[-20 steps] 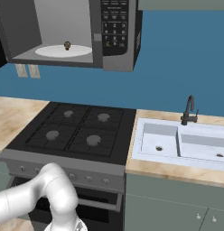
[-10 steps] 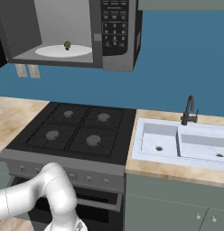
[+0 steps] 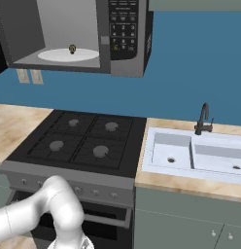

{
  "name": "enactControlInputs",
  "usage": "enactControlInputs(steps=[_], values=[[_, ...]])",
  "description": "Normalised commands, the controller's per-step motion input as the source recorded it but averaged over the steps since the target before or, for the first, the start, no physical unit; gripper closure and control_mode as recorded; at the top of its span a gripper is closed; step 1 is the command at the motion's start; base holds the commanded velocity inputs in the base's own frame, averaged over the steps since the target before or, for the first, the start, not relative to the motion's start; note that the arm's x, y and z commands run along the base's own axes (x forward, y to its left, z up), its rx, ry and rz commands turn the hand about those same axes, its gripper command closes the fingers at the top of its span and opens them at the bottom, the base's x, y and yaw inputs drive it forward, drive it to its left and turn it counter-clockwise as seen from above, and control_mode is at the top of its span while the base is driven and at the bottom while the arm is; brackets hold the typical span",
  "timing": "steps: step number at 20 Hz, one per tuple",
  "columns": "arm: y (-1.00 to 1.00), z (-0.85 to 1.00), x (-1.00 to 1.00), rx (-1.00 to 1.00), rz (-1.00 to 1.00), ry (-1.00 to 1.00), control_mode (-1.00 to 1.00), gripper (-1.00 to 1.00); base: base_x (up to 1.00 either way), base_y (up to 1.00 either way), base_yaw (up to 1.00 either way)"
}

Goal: Close the microwave door.

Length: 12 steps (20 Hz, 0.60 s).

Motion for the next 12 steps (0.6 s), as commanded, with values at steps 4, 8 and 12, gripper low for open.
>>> enactControlInputs(steps=[4,8,12], values=[[-0.64,0.0,0.16,-0.02,-0.03,0.0,-1.0,-1.0,0.0,0.0,0.0],[-0.7,0.0,0.09,0.0,0.0,0.0,-1.0,-1.0,0.0,0.0,0.0],[-0.71,0.0,0.13,0.0,0.0,-0.02,-1.0,-1.0,0.0,0.0,0.0]])
